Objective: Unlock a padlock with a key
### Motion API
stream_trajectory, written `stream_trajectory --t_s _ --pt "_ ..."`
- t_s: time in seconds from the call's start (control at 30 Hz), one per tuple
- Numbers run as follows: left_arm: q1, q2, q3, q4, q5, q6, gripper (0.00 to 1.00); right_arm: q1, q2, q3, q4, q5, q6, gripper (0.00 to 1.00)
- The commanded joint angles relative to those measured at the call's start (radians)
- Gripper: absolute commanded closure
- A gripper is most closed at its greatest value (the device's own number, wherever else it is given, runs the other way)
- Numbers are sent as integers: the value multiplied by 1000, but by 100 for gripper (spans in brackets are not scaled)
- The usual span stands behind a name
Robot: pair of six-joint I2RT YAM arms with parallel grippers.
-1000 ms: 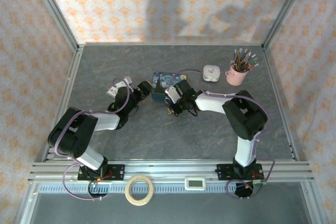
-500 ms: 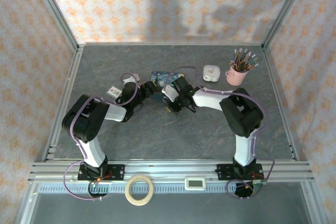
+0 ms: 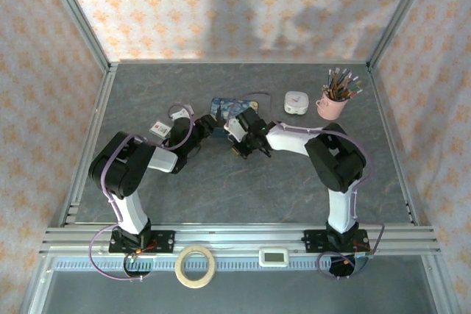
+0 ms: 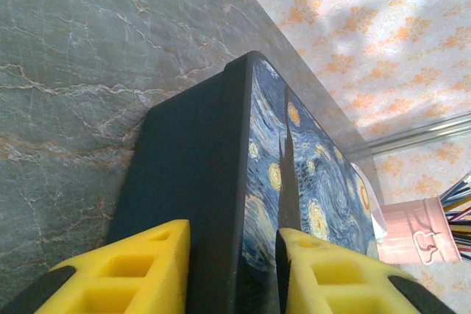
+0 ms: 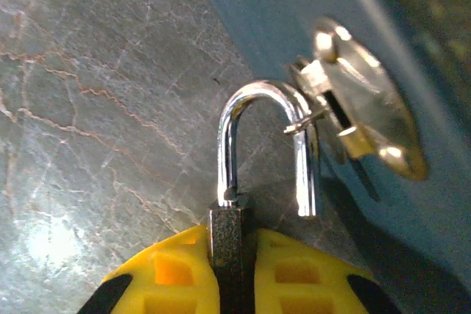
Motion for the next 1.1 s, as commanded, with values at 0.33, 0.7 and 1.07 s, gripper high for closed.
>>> stream_trajectory --t_s 0.33,0.7,1.07 --pt "-41 -81 -35 2 86 -8 47 -25 18 127 -43 -65 97 100" --pt "24 -363 -145 -190 62 18 34 -45 42 77 6 -229 239 100" --pt "-95 -318 -245 -15 -25 -141 58 -45 38 61 55 -292 295 100"
